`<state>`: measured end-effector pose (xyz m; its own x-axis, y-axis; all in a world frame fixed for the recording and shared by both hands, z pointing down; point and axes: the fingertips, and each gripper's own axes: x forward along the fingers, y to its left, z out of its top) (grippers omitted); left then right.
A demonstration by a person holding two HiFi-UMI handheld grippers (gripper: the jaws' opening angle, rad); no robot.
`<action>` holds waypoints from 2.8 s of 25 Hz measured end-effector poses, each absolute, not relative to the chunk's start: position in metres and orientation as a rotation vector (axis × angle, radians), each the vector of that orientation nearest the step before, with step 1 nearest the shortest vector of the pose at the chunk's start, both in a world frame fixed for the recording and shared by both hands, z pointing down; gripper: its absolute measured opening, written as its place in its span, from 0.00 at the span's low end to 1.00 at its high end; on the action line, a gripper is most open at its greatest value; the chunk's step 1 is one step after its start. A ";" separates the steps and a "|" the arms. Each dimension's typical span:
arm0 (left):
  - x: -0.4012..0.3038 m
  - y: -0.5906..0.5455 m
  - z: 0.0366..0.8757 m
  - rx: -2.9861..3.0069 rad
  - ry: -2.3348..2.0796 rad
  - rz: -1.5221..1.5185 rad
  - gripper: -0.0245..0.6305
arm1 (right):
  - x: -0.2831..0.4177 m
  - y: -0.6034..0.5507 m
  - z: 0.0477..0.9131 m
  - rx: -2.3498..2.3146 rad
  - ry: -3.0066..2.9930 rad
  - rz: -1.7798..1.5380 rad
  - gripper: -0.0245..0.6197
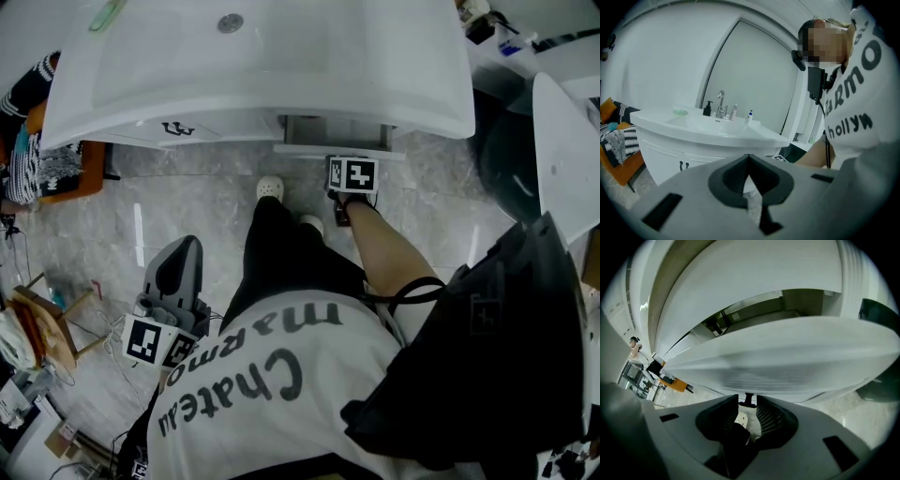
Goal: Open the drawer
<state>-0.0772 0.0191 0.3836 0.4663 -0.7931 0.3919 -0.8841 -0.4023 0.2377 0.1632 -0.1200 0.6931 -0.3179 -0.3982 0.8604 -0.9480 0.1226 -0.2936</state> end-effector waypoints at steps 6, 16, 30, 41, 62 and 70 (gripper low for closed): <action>-0.077 0.033 0.385 2.259 -1.381 0.339 0.05 | 0.161 -0.110 0.694 1.279 -1.778 1.209 0.24; -0.083 0.035 0.382 2.277 -1.329 0.384 0.05 | 0.160 -0.104 0.695 1.279 -1.764 1.239 0.24; -0.106 0.040 0.381 2.271 -1.315 0.375 0.05 | 0.160 -0.101 0.693 1.290 -1.733 1.212 0.23; -0.111 0.041 0.384 2.269 -1.323 0.371 0.05 | 0.163 -0.096 0.694 1.302 -1.718 1.184 0.23; -0.109 0.025 0.379 2.306 -1.315 0.371 0.05 | 0.164 -0.094 0.694 1.288 -1.682 1.275 0.24; -0.109 0.016 0.370 2.270 -1.360 0.338 0.05 | 0.162 -0.064 0.709 1.128 -1.635 1.196 0.16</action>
